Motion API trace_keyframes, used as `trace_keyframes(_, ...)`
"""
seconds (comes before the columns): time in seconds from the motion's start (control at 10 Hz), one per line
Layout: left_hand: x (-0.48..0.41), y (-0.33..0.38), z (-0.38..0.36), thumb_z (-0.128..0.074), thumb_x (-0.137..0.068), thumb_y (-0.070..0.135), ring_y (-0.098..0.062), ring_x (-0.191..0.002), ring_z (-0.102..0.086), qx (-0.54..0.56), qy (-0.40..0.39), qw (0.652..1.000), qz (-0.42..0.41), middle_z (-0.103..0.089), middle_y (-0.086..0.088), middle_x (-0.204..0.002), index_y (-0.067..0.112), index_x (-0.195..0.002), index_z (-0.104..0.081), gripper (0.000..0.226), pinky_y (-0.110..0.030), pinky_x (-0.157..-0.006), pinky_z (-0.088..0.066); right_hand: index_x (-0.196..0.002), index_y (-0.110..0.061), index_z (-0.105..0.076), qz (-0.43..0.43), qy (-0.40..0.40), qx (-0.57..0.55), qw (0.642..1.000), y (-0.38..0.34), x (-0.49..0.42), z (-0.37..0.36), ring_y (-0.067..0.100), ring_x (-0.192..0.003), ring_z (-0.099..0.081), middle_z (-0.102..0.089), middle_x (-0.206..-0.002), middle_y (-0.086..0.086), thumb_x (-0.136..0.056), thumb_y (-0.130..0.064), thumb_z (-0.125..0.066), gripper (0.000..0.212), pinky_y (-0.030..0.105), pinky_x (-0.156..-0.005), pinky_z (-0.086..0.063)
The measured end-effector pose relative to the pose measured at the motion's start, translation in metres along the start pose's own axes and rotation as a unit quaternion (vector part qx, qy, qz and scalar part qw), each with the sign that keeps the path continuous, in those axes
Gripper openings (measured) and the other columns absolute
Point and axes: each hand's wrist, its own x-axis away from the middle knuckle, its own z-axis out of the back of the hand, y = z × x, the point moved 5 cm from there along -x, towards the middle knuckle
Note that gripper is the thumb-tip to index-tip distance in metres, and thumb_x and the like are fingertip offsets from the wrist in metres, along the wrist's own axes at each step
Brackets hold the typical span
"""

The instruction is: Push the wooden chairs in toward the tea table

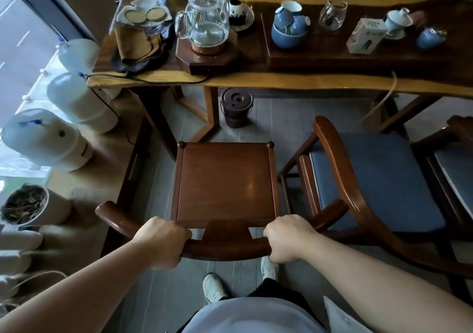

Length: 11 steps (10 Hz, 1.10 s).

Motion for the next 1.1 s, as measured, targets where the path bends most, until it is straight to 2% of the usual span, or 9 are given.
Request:
trace_keyframes(0.2, -0.003, 0.001, 0.007, -0.052, -0.072, 0.030, -0.016, -0.058, -0.058, -0.001, 0.003, 1.000, 0.011, -0.052, 0.009, -0.061, 0.030, -0.083, -0.060, 0.013, -0.028, -0.056, -0.047, -0.077, -0.025, -0.064, -0.010, -0.007, 0.009, 1.000, 0.006, 0.001, 0.008, 0.020, -0.065, -0.060, -0.063, -0.070, -0.004, -0.067, -0.035, -0.061, 0.015, 0.038, -0.070, -0.056)
trace_keyframes(0.4, -0.017, 0.005, 0.019, -0.052, -0.070, 0.033, -0.016, -0.052, -0.052, -0.026, 0.025, 0.999, 0.007, -0.050, 0.008, -0.057, 0.030, -0.089, -0.065, 0.024, -0.026, -0.048, -0.040, -0.075, -0.029, -0.060, -0.030, -0.002, -0.004, 1.000, 0.016, 0.005, 0.016, 0.017, -0.066, -0.057, -0.062, -0.072, -0.004, -0.067, -0.033, -0.064, 0.010, 0.035, -0.068, -0.053)
trace_keyframes(0.5, -0.019, 0.008, 0.018, -0.052, -0.069, 0.035, -0.014, -0.049, -0.050, -0.030, 0.030, 0.999, 0.000, -0.050, 0.008, -0.056, 0.030, -0.088, -0.065, 0.023, -0.026, -0.048, -0.037, -0.073, -0.029, -0.059, -0.035, 0.006, -0.017, 0.999, 0.017, 0.009, 0.006, 0.015, -0.063, -0.055, -0.060, -0.070, -0.006, -0.067, -0.036, -0.064, 0.010, 0.033, -0.063, -0.048)
trace_keyframes(0.6, -0.020, 0.018, 0.018, -0.052, -0.068, 0.034, -0.010, -0.044, -0.041, -0.035, 0.035, 0.999, -0.012, -0.048, 0.008, -0.054, 0.030, -0.083, -0.065, 0.020, -0.025, -0.043, -0.029, -0.072, -0.029, -0.058, -0.034, 0.003, -0.018, 0.999, 0.023, 0.015, -0.002, 0.013, -0.061, -0.055, -0.060, -0.068, -0.007, -0.067, -0.040, -0.064, 0.013, 0.031, -0.060, -0.047)
trace_keyframes(0.7, -0.024, 0.028, 0.015, -0.054, -0.071, 0.036, -0.010, -0.043, -0.042, -0.032, 0.036, 0.999, -0.017, -0.049, 0.009, -0.053, 0.029, -0.080, -0.064, 0.015, -0.025, -0.041, -0.025, -0.069, -0.030, -0.054, -0.038, 0.001, -0.009, 0.999, 0.033, 0.021, -0.005, 0.012, -0.061, -0.055, -0.059, -0.068, -0.008, -0.066, -0.043, -0.063, 0.016, 0.030, -0.055, -0.043)
trace_keyframes(0.8, -0.023, 0.033, 0.017, -0.056, -0.072, 0.040, -0.010, -0.042, -0.042, -0.028, 0.037, 0.999, -0.018, -0.049, 0.009, -0.053, 0.029, -0.082, -0.064, 0.017, -0.025, -0.042, -0.029, -0.073, -0.030, -0.055, -0.038, 0.026, -0.020, 0.999, 0.039, 0.026, -0.006, 0.010, -0.062, -0.053, -0.059, -0.068, -0.009, -0.067, -0.046, -0.064, 0.019, 0.033, -0.061, -0.050)
trace_keyframes(0.9, -0.020, 0.033, 0.016, -0.053, -0.072, 0.063, -0.011, -0.051, -0.048, 0.010, 0.022, 0.999, -0.040, -0.051, 0.012, -0.061, 0.035, -0.096, -0.056, 0.037, -0.028, -0.048, -0.033, -0.094, -0.033, -0.059, -0.022, 0.022, -0.043, 0.999, 0.039, 0.027, -0.010, 0.013, -0.078, -0.060, -0.064, -0.086, -0.012, -0.069, -0.071, -0.062, 0.045, 0.035, -0.071, -0.052)
trace_keyframes(1.0, -0.016, 0.028, 0.025, -0.032, -0.066, 0.089, -0.016, -0.080, -0.059, 0.095, -0.019, 0.994, -0.055, -0.063, 0.006, -0.095, 0.036, -0.118, -0.042, 0.075, -0.035, -0.063, -0.047, -0.133, -0.035, -0.046, -0.010, 0.023, -0.088, 0.996, 0.041, 0.029, -0.004, 0.019, -0.114, -0.055, -0.058, -0.129, -0.008, -0.065, -0.091, -0.047, 0.088, 0.039, -0.088, -0.046)
trace_keyframes(1.1, -0.019, 0.018, 0.060, -0.022, -0.076, 0.085, -0.024, -0.116, -0.052, 0.079, 0.087, 0.993, -0.014, -0.053, -0.003, -0.134, 0.030, -0.141, -0.029, 0.085, -0.045, -0.094, -0.047, -0.151, -0.033, -0.024, -0.004, 0.112, -0.070, 0.991, 0.047, 0.033, 0.029, 0.024, -0.137, -0.037, -0.036, -0.156, -0.001, -0.069, -0.091, -0.041, 0.101, 0.047, -0.108, -0.031)
